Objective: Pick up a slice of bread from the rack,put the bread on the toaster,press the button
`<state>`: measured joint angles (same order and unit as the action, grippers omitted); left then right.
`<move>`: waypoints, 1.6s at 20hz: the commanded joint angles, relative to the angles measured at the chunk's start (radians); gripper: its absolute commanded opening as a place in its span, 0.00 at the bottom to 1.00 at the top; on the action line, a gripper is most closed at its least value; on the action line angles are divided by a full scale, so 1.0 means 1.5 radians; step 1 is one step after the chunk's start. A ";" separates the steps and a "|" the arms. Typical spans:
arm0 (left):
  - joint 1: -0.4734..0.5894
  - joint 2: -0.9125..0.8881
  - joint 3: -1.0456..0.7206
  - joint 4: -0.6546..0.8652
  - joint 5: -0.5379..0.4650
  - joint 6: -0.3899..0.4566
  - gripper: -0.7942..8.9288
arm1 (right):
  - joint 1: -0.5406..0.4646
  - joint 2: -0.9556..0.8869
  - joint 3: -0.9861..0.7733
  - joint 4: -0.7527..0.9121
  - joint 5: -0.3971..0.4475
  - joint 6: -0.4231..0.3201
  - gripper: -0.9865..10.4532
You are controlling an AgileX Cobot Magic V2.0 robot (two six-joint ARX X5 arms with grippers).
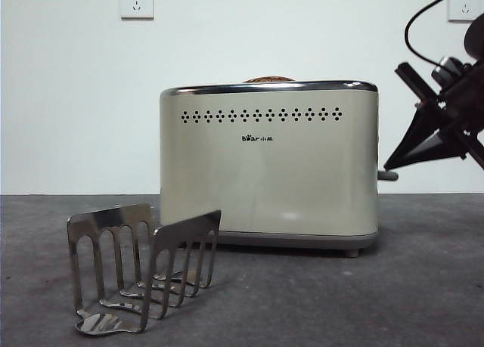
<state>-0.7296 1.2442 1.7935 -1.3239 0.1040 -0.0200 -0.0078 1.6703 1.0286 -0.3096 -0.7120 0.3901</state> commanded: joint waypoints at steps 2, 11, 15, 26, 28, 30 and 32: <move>-0.001 -0.001 -0.001 0.002 0.001 -0.004 0.07 | 0.001 0.053 -0.016 -0.040 0.033 -0.024 0.08; -0.001 -0.001 -0.001 0.002 0.001 -0.005 0.07 | 0.001 0.068 -0.016 -0.060 0.049 -0.042 0.08; -0.001 -0.001 -0.001 0.002 0.000 -0.004 0.07 | 0.001 0.068 -0.016 -0.058 0.037 -0.041 0.08; -0.001 -0.001 -0.001 0.002 0.000 -0.005 0.08 | 0.001 -0.037 0.028 -0.064 0.013 -0.035 0.08; -0.001 0.000 -0.001 0.002 0.000 -0.005 0.08 | 0.001 -0.070 0.048 -0.083 0.013 -0.037 0.08; -0.001 0.000 -0.001 0.002 0.001 -0.005 0.08 | 0.001 -0.108 0.069 -0.102 0.013 -0.041 0.08; -0.001 0.000 -0.001 0.002 0.001 -0.005 0.08 | 0.001 -0.150 0.090 -0.128 0.013 -0.042 0.08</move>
<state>-0.7296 1.2442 1.7935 -1.3239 0.1036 -0.0200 -0.0086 1.4532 1.1595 -0.4999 -0.6945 0.3401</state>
